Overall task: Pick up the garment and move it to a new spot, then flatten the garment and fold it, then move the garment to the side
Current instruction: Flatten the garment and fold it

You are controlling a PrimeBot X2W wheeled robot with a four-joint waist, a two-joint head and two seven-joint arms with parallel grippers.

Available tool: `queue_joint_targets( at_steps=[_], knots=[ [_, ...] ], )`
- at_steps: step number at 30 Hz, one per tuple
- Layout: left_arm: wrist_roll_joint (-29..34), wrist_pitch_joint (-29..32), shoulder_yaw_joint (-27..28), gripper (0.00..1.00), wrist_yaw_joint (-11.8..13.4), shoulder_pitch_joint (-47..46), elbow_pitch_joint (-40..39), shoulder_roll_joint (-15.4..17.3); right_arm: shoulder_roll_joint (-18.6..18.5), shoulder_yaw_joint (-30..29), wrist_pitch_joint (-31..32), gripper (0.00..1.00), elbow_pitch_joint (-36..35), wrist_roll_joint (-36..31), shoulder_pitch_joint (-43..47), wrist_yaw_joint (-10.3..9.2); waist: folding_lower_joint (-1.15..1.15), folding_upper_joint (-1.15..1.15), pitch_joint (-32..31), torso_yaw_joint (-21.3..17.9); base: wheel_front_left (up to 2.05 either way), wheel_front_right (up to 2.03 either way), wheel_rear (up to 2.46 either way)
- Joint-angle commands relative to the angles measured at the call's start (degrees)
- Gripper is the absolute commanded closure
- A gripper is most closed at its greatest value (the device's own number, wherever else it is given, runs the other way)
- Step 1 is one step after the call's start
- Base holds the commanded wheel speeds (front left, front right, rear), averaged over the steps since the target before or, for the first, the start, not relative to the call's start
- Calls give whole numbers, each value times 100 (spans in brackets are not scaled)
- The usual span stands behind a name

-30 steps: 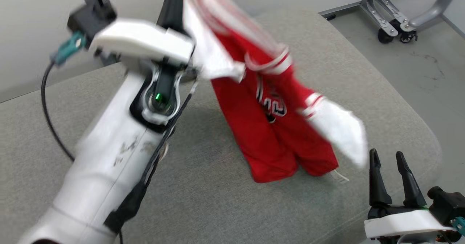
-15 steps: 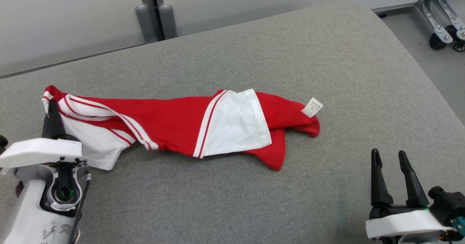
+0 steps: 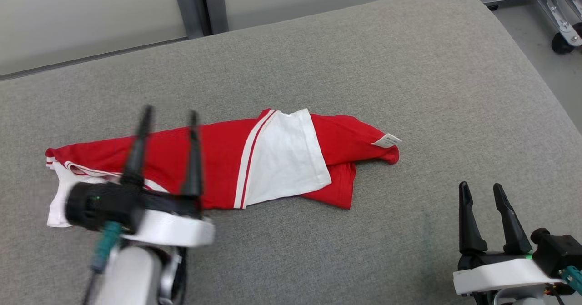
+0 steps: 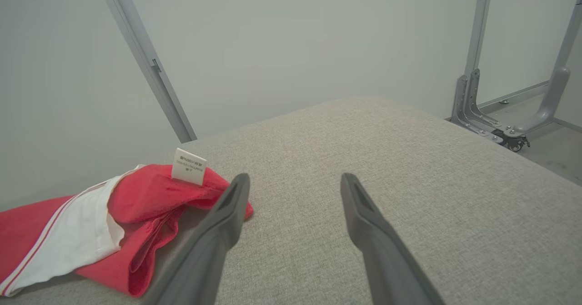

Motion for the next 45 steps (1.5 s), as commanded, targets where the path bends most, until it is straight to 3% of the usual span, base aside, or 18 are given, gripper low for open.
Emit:
queue_joint_targets(
  at_steps=[1,6,10,17,24,31,36,39,40,41,45],
  knots=[
    [325,-1,-317,0,-124,177,-24,-55,-13,-10,-3,0,-1,-49,-76,-2,0,0,16,23,0,0,0],
    [1112,0,-1562,0,-565,116,605,-339,-14,20,-3,0,25,-62,-137,-2,0,0,38,41,0,0,0],
    [1491,-4,-2364,0,-743,-199,1539,-442,-15,94,-3,0,37,-40,-211,-2,0,0,58,-5,0,0,0],
    [1274,5,-3188,0,-841,-930,2713,-509,-11,165,-3,0,69,62,-279,-2,0,0,165,-203,0,0,0],
    [612,112,-3808,0,-512,-1526,3372,-509,-12,204,-3,0,124,207,-341,-2,0,0,268,-426,0,0,0],
    [-11,228,-4147,0,-76,-1856,3773,-510,-12,215,-3,0,130,250,-369,-2,0,0,327,-514,0,0,0],
    [-370,245,-4332,0,101,-2038,4023,-511,-12,221,-3,0,106,261,-365,-2,0,0,343,-524,0,0,0],
    [-534,216,-4463,87,150,-2120,4118,-510,-12,213,-3,0,88,259,-363,-2,0,0,345,-512,0,0,0],
    [-534,216,-4463,87,150,-2120,4118,-510,-12,213,-3,0,88,259,-363,-2,0,0,345,-512,0,0,0],
    [-573,193,-4504,100,159,-2154,4125,-510,-12,207,-3,0,84,260,-363,-2,0,0,345,-505,0,0,0],
    [-664,58,-4713,100,253,-2259,3982,-511,-11,143,-3,0,65,239,-328,-2,0,0,333,-415,0,0,0]
  ],
)
